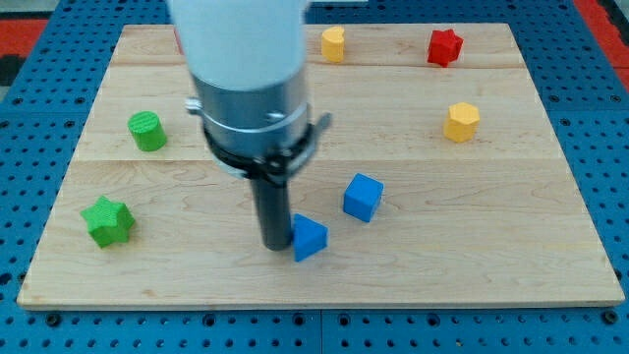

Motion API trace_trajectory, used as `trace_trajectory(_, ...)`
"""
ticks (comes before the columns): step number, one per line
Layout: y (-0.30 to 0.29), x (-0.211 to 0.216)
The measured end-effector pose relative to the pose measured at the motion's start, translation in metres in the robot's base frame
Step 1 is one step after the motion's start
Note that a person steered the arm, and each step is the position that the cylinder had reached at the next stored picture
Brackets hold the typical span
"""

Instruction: Move the blue triangle towards the bottom right of the board

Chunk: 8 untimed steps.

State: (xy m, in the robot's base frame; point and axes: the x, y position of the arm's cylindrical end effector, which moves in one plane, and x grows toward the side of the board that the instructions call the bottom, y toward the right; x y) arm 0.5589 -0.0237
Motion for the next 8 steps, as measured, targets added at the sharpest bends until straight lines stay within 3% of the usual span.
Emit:
trace_trajectory(1,0.048,0.028)
trace_trajectory(2,0.081,0.026)
trace_trajectory(4,0.046,-0.022)
trace_trajectory(8,0.168,-0.031)
